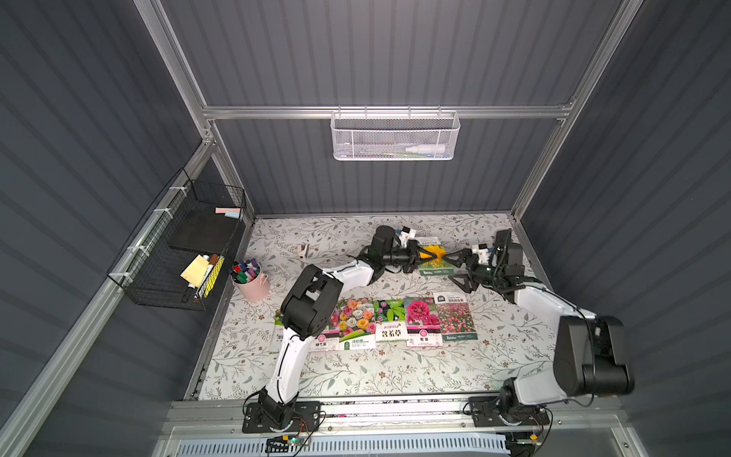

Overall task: Arrange the seed packets in a row
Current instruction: Pick up the seed packet from the center of the board.

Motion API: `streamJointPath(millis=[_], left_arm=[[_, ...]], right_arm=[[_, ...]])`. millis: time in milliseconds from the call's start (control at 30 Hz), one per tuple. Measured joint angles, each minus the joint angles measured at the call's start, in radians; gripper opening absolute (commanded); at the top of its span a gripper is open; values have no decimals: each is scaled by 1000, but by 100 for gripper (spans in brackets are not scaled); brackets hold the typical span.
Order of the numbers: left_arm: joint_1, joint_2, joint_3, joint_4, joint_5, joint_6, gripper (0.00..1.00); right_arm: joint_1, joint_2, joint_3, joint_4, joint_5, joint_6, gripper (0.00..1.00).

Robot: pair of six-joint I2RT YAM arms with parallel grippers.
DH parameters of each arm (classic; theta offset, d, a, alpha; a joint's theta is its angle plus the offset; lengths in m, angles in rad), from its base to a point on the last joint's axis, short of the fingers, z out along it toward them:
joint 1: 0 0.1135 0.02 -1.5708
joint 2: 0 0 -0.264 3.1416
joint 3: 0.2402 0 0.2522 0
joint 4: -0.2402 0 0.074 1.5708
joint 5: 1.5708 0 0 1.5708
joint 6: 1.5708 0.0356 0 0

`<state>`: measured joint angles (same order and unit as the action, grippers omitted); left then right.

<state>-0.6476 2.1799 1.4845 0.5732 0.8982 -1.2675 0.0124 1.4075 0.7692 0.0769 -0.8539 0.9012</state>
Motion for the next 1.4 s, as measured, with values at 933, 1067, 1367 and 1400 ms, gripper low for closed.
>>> streamJointPath(millis=[933,1067,1367,1400], left_arm=[[-198,-192,-241,-52,-107,198,53],[-198,-192,-241,-80,-124,213,65],[-191,-232,-206,-299,-133,355,65],[-187,-232,-193,-319,-133,364,65]], right_arm=[[-33,-585,-216,-341,99,58,0],[-43,-603,-195,-421,117,-1,0],[-118,-741,-183,-644,178,-179,0],[-135,-755,-182,-667,190,-204,0]])
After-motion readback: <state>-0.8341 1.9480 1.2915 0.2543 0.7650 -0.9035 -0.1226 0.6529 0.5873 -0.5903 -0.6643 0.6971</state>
